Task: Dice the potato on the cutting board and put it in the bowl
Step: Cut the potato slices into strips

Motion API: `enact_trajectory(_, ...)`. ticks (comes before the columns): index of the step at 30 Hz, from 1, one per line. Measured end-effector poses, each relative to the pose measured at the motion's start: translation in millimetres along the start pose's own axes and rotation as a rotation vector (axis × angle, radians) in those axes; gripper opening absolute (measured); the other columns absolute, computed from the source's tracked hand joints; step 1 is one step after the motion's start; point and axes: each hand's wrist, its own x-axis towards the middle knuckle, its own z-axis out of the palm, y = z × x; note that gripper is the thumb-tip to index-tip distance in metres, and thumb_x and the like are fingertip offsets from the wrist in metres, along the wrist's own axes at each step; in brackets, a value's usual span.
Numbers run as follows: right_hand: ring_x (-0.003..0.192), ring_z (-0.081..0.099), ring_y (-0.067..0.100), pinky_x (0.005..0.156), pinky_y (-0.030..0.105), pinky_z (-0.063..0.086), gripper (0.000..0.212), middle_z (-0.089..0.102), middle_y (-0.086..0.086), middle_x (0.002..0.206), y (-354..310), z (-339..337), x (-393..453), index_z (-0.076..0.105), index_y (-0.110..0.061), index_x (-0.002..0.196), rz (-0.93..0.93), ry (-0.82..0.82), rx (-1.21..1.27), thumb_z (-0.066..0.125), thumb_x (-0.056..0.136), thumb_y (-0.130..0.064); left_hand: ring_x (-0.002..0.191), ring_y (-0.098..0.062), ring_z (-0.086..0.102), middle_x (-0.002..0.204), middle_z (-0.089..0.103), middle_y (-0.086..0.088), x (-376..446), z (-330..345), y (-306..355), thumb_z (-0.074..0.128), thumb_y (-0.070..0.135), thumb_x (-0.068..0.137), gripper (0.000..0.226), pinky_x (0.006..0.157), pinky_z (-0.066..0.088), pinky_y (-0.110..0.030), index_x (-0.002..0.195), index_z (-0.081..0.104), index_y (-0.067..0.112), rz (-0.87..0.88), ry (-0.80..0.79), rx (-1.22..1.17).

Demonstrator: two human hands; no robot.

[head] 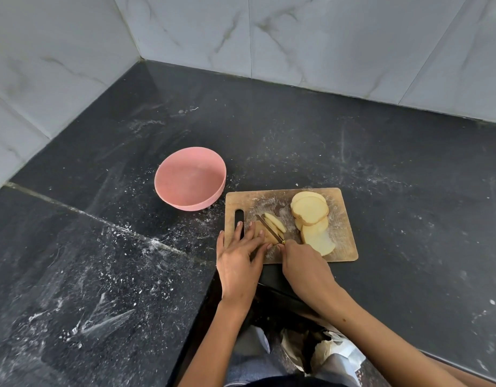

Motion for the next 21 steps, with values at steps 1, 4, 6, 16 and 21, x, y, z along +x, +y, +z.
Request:
enact_trajectory(1,0.1,0.059,0.033,0.067,0.032,0.034,0.036,0.062,0.014,0.107,0,0,1,0.05,-0.007,0.11,0.004,-0.001,-0.011,0.024,0.105,-0.032,0.121,-0.021,0.056,0.114,0.069,-0.002,0,1,0,0.069,0.033,0.077,0.026,0.11,0.022,-0.037,0.099,0.076,0.022,-0.001,-0.003,0.001)
enact_trajectory(4,0.102,0.061,0.031,0.067,0.032,0.037,0.029,0.062,0.014,0.11,-4,0,6,0.049,-0.006,0.113,0.008,-0.005,-0.07,0.027,0.105,-0.024,0.12,-0.021,0.056,0.115,0.069,-0.002,1,2,-1,0.07,0.031,0.077,0.025,0.11,0.024,-0.038,0.099,0.076,0.021,0.002,-0.002,-0.012)
enact_trajectory(6,0.105,0.061,0.03,0.072,0.032,0.042,0.025,0.061,0.014,0.115,-9,0,11,0.048,-0.006,0.117,0.016,-0.029,-0.105,0.03,0.104,-0.017,0.121,-0.02,0.056,0.116,0.068,-0.002,0,3,-2,0.072,0.027,0.077,0.023,0.11,0.024,-0.04,0.099,0.076,0.021,0.011,0.006,-0.017)
enact_trajectory(16,0.106,0.059,0.032,0.071,0.032,0.036,0.03,0.06,0.015,0.115,2,4,6,0.048,-0.007,0.119,0.036,-0.107,-0.06,0.028,0.105,-0.025,0.122,-0.021,0.057,0.115,0.069,0.001,-1,2,-2,0.072,0.033,0.079,0.018,0.117,0.009,-0.035,0.095,0.077,0.026,-0.017,0.005,0.02)
enact_trajectory(21,0.103,0.057,0.035,0.071,0.036,0.036,0.035,0.058,0.014,0.111,21,6,-23,0.045,-0.008,0.114,0.085,-0.17,-0.053,0.023,0.105,-0.034,0.125,-0.02,0.054,0.117,0.068,0.002,-2,3,-1,0.079,0.027,0.077,0.017,0.118,0.005,-0.034,0.094,0.077,0.027,-0.043,0.007,-0.004)
